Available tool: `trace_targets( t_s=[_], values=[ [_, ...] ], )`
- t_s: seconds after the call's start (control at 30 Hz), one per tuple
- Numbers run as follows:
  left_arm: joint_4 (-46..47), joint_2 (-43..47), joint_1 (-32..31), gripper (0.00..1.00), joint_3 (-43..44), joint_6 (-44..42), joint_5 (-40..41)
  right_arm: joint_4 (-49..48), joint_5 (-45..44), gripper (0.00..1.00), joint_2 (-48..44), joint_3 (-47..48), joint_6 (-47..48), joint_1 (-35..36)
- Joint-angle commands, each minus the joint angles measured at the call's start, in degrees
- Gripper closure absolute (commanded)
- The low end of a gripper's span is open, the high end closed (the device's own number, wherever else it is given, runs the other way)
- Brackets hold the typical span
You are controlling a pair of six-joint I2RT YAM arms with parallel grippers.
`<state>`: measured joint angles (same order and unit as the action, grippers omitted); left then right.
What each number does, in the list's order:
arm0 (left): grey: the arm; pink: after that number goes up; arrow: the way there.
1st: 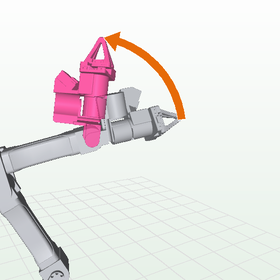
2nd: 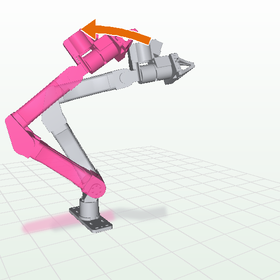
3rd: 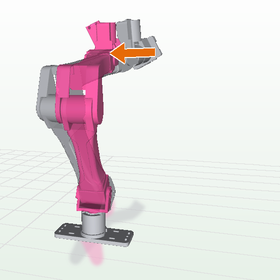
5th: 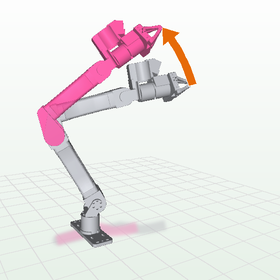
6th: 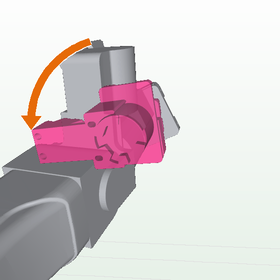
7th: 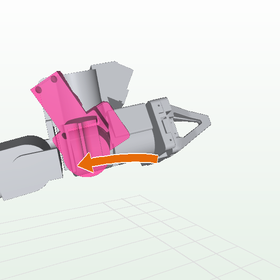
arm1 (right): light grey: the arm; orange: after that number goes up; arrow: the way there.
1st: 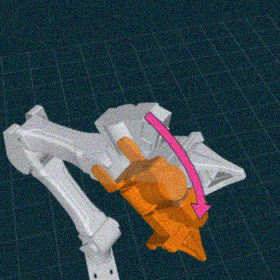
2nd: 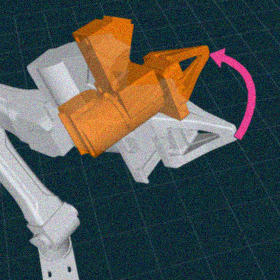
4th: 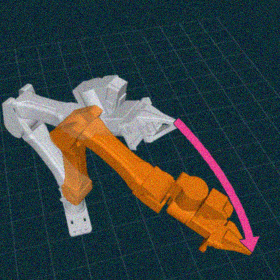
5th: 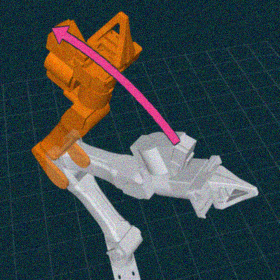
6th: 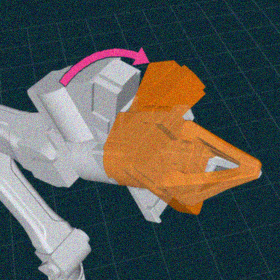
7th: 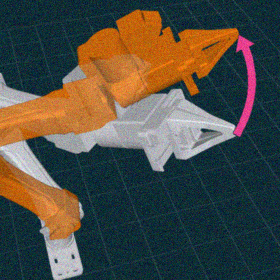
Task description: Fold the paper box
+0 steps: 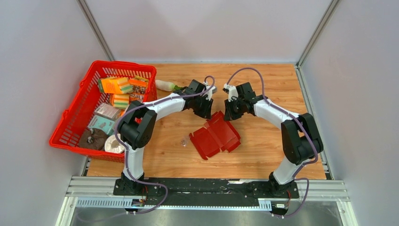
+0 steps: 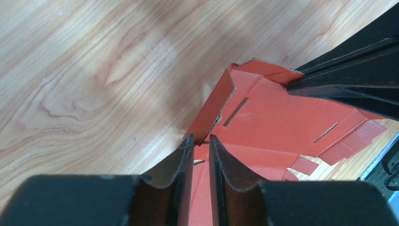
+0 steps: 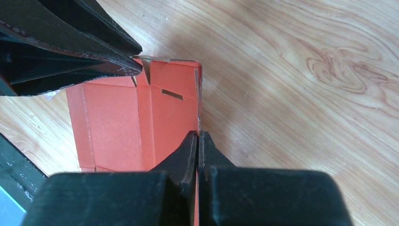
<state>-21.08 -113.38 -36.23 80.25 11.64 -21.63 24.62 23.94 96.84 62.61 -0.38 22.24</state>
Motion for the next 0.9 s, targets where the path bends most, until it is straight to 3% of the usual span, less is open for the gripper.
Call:
trace_targets(
  t_s=[0.0,0.1,0.2,0.27,0.3,0.5,0.87],
  values=[
    [3.41,1.58,-0.07,0.81,0.09,-1.53,-2.98,-1.42,-2.41,1.00,-3.32,0.32,-0.67,0.96],
    [4.20,3.25,-0.07,0.95,-1.49,-0.65,-1.14,-1.59,-6.53,0.99,-3.67,1.02,-3.99,0.96],
    [5.69,5.97,-0.16,1.00,-4.13,0.58,1.14,-2.47,-10.48,0.93,-4.37,0.67,-6.81,1.23],
    [6.57,7.91,-0.16,1.00,-6.33,1.98,1.94,-3.26,-11.90,0.89,-4.81,-0.47,-8.58,1.23],
    [7.54,8.44,-0.16,1.00,-7.03,2.42,1.94,-4.31,-12.08,0.82,-4.90,-0.91,-8.76,1.23],
    [11.06,12.04,-0.07,1.00,-12.13,2.43,0.01,-4.58,-12.08,0.74,-2.54,-2.14,-7.97,1.05],
    [11.94,14.33,-0.07,1.00,-15.03,0.49,-2.80,-9.23,2.23,0.60,0.71,-5.92,-3.48,-3.86]
  ],
)
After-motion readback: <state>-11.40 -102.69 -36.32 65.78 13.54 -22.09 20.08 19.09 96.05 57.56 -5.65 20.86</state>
